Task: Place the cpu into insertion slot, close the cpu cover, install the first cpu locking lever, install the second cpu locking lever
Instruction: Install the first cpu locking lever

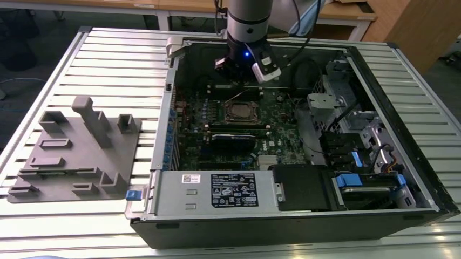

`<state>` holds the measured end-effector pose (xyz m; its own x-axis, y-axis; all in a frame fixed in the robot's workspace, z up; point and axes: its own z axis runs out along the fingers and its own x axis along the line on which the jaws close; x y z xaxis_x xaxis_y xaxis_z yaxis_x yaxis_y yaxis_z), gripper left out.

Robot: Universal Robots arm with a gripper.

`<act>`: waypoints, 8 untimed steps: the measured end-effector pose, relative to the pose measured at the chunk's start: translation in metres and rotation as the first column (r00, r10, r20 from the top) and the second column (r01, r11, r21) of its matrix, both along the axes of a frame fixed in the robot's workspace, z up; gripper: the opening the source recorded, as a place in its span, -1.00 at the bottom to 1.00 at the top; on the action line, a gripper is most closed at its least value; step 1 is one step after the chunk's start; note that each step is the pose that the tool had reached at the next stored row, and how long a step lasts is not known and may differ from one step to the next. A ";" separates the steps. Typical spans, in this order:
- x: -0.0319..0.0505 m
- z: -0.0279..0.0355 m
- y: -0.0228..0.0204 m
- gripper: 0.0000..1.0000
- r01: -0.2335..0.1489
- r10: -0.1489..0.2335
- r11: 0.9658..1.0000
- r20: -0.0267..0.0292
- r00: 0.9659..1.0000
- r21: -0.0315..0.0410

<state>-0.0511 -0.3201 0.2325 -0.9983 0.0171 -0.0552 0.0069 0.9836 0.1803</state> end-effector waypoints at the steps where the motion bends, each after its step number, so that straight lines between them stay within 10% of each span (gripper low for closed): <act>1: 0.0000 -0.0006 0.0000 -0.79 0.000 0.000 1.000 0.000 1.000 -0.001; 8: 0.0000 -0.0060 0.0001 -0.79 0.005 -0.005 1.000 0.000 1.000 -0.005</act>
